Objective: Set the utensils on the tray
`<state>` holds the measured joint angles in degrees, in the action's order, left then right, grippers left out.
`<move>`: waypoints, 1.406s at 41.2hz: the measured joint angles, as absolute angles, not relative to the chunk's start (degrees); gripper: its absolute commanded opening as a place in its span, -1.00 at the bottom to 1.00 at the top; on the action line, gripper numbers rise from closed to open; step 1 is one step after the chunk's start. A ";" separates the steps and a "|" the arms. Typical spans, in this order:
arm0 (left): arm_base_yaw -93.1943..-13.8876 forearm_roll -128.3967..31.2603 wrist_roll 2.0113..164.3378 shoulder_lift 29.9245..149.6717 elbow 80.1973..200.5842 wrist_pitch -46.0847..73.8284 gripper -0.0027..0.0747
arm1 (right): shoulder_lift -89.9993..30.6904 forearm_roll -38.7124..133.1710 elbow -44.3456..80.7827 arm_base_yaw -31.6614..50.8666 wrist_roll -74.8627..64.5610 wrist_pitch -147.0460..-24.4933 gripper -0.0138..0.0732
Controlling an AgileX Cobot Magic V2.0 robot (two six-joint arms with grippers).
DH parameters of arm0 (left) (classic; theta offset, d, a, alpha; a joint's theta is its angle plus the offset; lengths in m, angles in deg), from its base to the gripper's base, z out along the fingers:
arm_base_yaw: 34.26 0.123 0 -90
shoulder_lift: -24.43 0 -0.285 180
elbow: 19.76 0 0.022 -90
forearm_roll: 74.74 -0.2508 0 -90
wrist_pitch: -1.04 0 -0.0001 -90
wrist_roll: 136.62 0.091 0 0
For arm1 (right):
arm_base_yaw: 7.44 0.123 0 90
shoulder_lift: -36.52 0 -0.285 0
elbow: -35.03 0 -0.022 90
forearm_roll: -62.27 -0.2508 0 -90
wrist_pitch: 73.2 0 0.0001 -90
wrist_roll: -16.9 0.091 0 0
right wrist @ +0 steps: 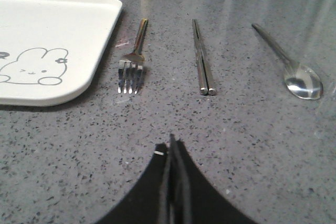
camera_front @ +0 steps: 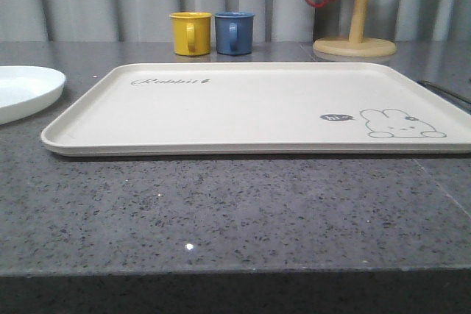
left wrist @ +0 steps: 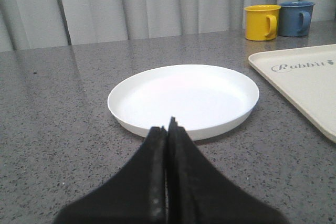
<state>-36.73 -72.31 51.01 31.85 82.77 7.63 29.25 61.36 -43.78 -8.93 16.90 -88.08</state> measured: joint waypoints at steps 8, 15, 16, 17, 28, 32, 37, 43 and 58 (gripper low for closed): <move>-36.73 -72.31 51.01 31.85 82.77 6.22 -0.98 | 29.25 61.12 -43.78 -8.93 16.90 -87.28 -0.94; -36.73 -72.31 51.01 31.85 82.77 -1.95 -0.98 | 29.25 60.40 -43.78 -8.93 16.90 -83.07 -0.94; -36.73 -72.31 51.01 31.85 82.77 -3.87 -0.98 | 29.25 60.40 -43.78 -8.93 16.90 -82.91 -0.94; -36.73 -72.31 51.01 31.85 82.77 -5.18 -0.98 | 29.25 60.32 -43.58 -8.93 16.90 -82.78 -0.94; -36.73 -72.31 51.01 31.85 91.03 -9.14 -0.98 | 29.25 60.27 -33.06 -8.93 16.90 -83.49 -0.94; -36.73 -72.31 51.01 33.55 96.43 -6.28 -0.98 | 29.13 60.27 -28.00 -8.93 16.90 -86.25 -0.94; -36.73 -72.85 51.01 39.25 103.20 1.04 -0.98 | 24.73 60.27 -21.85 -8.93 16.90 -91.65 -0.94; -36.73 -73.43 51.01 47.83 108.21 9.00 -0.98 | 16.88 60.18 -16.18 -8.93 16.90 -97.68 -0.93; -36.73 -73.56 51.01 54.05 109.93 12.43 -0.40 | 9.91 60.14 -14.05 -8.93 16.90 -98.72 -0.46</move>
